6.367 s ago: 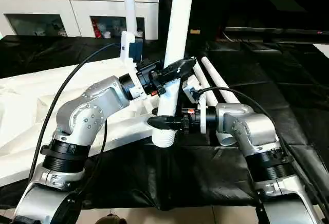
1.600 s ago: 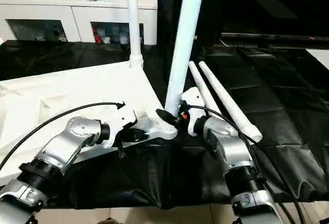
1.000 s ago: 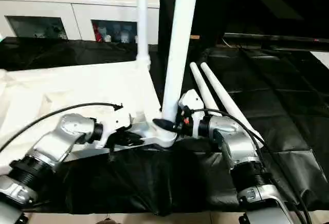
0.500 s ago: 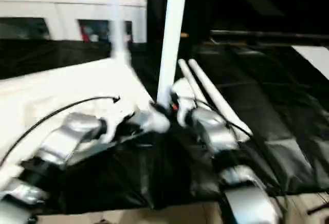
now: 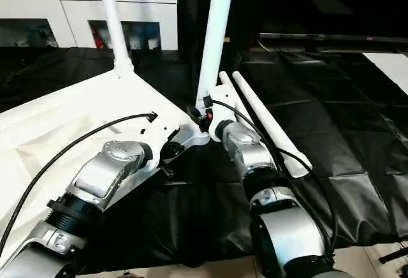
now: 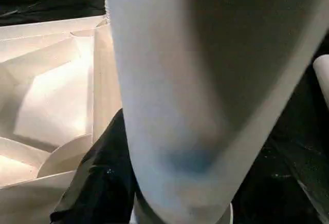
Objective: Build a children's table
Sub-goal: Insert table leg to table base, then rotate leg to tighten
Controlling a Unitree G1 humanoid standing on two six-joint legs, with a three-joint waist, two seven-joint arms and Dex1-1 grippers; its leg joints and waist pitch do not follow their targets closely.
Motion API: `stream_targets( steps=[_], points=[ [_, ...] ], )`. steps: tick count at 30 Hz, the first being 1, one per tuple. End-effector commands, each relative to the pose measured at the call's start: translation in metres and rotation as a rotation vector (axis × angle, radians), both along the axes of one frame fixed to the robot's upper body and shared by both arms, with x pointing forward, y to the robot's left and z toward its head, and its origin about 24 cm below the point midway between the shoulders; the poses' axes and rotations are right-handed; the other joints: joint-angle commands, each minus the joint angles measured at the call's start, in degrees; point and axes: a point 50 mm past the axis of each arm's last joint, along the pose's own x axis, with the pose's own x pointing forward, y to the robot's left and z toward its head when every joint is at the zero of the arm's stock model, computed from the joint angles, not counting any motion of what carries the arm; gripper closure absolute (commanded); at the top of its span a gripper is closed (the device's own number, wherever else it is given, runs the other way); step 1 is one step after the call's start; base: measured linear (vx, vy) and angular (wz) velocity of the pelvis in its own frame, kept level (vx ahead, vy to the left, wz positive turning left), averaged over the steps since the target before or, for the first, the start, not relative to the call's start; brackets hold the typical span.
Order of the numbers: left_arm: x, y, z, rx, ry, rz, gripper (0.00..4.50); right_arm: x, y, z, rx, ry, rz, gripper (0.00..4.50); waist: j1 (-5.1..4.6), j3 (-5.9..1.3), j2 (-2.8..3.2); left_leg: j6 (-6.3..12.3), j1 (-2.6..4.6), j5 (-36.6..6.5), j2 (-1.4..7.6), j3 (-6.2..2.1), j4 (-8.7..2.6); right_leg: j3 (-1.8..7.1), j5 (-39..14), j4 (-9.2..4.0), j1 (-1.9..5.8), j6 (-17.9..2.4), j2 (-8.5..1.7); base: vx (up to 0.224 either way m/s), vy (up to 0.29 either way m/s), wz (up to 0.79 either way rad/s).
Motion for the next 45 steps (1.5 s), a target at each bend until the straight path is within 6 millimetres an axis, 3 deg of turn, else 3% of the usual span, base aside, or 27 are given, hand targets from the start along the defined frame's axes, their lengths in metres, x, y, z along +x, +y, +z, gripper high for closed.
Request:
stream_targets(
  steps=[1,5,11,14,17,23,29,36,45],
  points=[
    [0.009,0.001,0.025,0.003,-0.115,-0.013,4.50,-0.015,-0.005,-0.036,-0.017,0.165,-0.010,2.25,0.35,-3.46,0.53,-0.62,0.77,-19.05,3.33,-1.44,-4.31,3.34,-18.13,-4.50,2.09,-10.77,-5.11,0.000,0.000,0.00],
    [0.008,0.003,0.025,0.010,-0.105,-0.039,4.50,-0.011,-0.003,-0.029,0.010,0.143,0.003,1.73,0.30,-3.64,0.71,-0.99,0.85,-19.44,3.41,-1.52,-4.29,3.43,-17.76,-4.47,1.98,-10.89,-5.17,0.000,0.000,0.00],
    [0.008,0.009,0.025,0.019,-0.099,-0.058,4.50,-0.006,0.000,-0.014,0.015,0.078,0.069,1.35,0.47,-4.24,0.81,0.33,0.34,-13.32,3.33,-1.24,-3.81,3.40,-8.14,-3.24,2.47,-13.25,-4.92,0.000,0.000,0.00],
    [0.007,0.011,0.026,0.021,-0.100,-0.082,4.50,-0.004,-0.003,-0.006,0.017,0.042,0.109,1.00,0.57,-4.33,0.89,2.08,0.06,-9.99,3.29,-1.05,-3.42,3.27,-3.18,-2.69,2.47,-14.58,-4.74,0.000,0.000,0.00],
    [0.006,0.012,0.025,0.022,-0.096,-0.106,4.50,-0.004,-0.006,-0.001,0.015,0.022,0.155,0.70,0.63,-4.29,0.93,2.45,0.16,-10.23,3.35,-1.04,-3.40,3.26,-3.46,-2.67,2.53,-14.94,-4.77,0.000,0.000,0.00],
    [-0.002,0.013,0.019,0.004,-0.055,-0.240,4.50,-0.016,-0.025,0.007,-0.055,-0.014,0.391,0.70,1.45,-4.25,1.23,2.25,0.38,-11.46,3.39,-1.01,-3.29,3.28,-4.94,-2.84,2.51,-14.34,-4.72,0.000,0.000,0.00],
    [-0.007,0.014,0.016,-0.009,-0.030,-0.338,4.50,-0.027,-0.041,0.006,-0.133,0.016,0.537,0.70,2.20,-4.28,1.02,2.38,0.42,-10.95,3.44,-0.98,-3.12,3.30,-4.68,-2.78,2.57,-14.35,-4.65,0.000,0.000,0.00],
    [-0.016,0.013,0.015,-0.036,-0.001,-0.471,4.50,-0.037,-0.054,0.003,-0.203,0.057,0.626,0.70,2.95,-4.17,0.97,1.48,0.58,-13.06,3.50,-1.01,-3.18,3.32,-8.55,-3.12,2.35,-13.36,-4.68,0.000,0.000,0.00],
    [-0.023,0.018,0.015,-0.041,0.018,-0.584,4.50,-0.048,-0.057,0.000,-0.249,0.100,0.719,0.70,3.14,-4.05,0.96,0.62,0.62,-15.17,3.61,-1.13,-3.34,3.36,-11.50,-3.29,2.25,-12.65,-4.78,0.000,0.000,0.00]
  ],
)
